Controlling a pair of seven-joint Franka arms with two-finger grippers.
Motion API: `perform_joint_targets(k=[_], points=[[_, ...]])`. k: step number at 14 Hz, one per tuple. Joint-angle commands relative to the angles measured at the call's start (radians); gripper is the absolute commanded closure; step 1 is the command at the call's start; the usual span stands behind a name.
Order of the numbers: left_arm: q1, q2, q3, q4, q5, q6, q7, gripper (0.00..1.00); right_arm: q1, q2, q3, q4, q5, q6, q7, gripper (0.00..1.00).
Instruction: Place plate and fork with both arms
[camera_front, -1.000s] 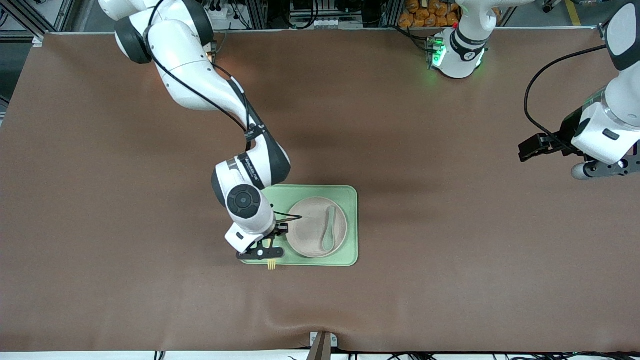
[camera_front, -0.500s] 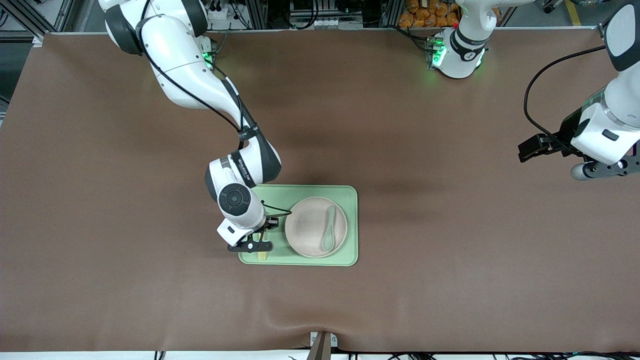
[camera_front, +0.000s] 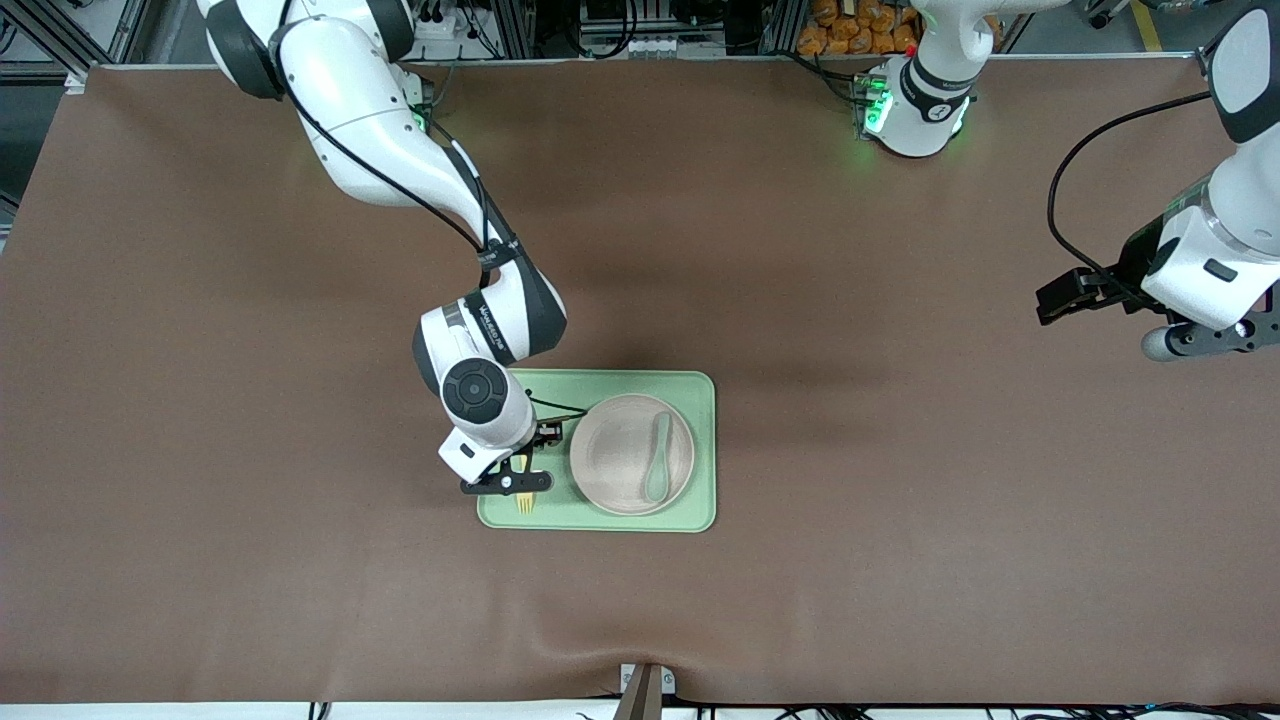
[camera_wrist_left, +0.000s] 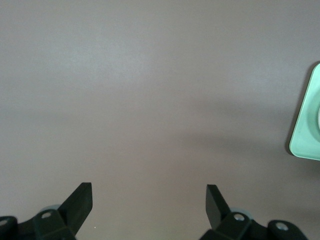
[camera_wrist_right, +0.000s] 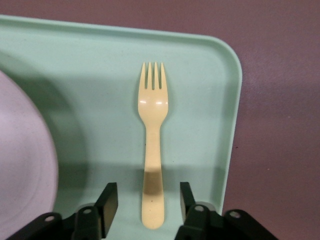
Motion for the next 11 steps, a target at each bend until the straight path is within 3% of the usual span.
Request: perform_joint_targets(k=[1, 5, 11], points=[[0.013, -0.033, -0.006, -0.032, -0.023, 0.015, 0.017, 0.00, -0.018, -0.034, -0.006, 0.008, 0.003, -0.077, -0.049, 0.00], [0.013, -0.034, -0.008, -0.031, -0.023, 0.015, 0.017, 0.00, -0.136, -0.052, -0.003, 0.178, 0.011, -0.243, -0.134, 0.00], [0.013, -0.034, -0.008, -0.031, -0.026, 0.015, 0.017, 0.00, -0.305, -0.231, -0.001, 0.177, 0.012, -0.307, -0.223, 0.00]])
